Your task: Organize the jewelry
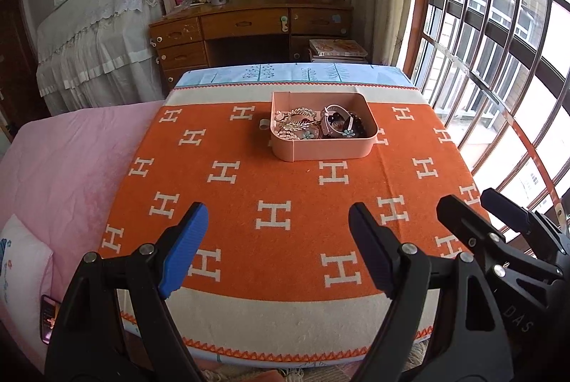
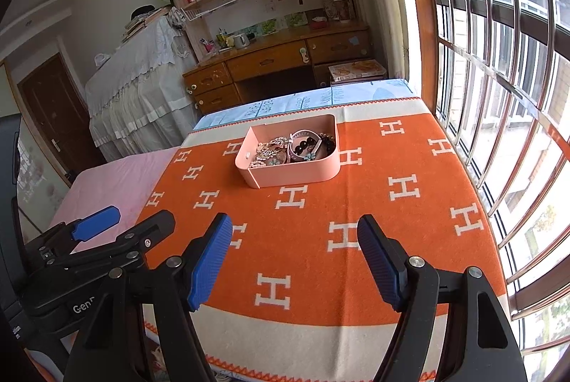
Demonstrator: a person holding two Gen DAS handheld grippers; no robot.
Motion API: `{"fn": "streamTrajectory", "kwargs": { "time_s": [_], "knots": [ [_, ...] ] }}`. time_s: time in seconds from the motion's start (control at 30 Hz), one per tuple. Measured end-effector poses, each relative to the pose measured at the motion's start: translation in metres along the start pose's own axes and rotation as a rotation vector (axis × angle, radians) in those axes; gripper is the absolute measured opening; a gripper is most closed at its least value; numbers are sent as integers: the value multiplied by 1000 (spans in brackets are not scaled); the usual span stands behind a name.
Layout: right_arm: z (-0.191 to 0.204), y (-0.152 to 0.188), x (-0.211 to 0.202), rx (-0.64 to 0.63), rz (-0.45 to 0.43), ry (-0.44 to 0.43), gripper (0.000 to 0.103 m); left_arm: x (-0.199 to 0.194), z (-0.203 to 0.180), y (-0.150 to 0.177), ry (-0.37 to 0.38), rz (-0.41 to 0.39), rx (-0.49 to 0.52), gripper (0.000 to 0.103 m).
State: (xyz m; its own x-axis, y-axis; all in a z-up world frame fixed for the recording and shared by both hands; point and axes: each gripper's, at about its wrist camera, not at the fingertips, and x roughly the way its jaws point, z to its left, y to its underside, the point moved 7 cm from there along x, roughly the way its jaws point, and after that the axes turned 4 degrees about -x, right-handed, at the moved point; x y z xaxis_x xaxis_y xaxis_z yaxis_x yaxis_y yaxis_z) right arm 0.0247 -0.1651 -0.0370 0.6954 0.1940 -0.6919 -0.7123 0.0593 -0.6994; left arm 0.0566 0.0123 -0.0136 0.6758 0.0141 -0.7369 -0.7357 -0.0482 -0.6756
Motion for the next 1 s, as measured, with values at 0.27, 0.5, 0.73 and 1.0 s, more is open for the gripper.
{"fn": "streamTrajectory", "kwargs": {
  "time_s": [0.27, 0.5, 0.73, 1.0],
  "knots": [
    [-1, 0, 1, 0, 2, -1, 74, 1, 2, 1, -4, 8, -4, 79],
    [2, 2, 4, 6, 14, -6, 74, 5, 4, 1, -5, 20, -8, 79],
    [3, 3, 9, 9, 21, -8, 74, 9, 7, 2, -1, 32, -14, 79],
    [1, 6, 17, 20, 31, -20, 74, 10, 8, 3, 0, 36, -16, 79]
  ]
}}
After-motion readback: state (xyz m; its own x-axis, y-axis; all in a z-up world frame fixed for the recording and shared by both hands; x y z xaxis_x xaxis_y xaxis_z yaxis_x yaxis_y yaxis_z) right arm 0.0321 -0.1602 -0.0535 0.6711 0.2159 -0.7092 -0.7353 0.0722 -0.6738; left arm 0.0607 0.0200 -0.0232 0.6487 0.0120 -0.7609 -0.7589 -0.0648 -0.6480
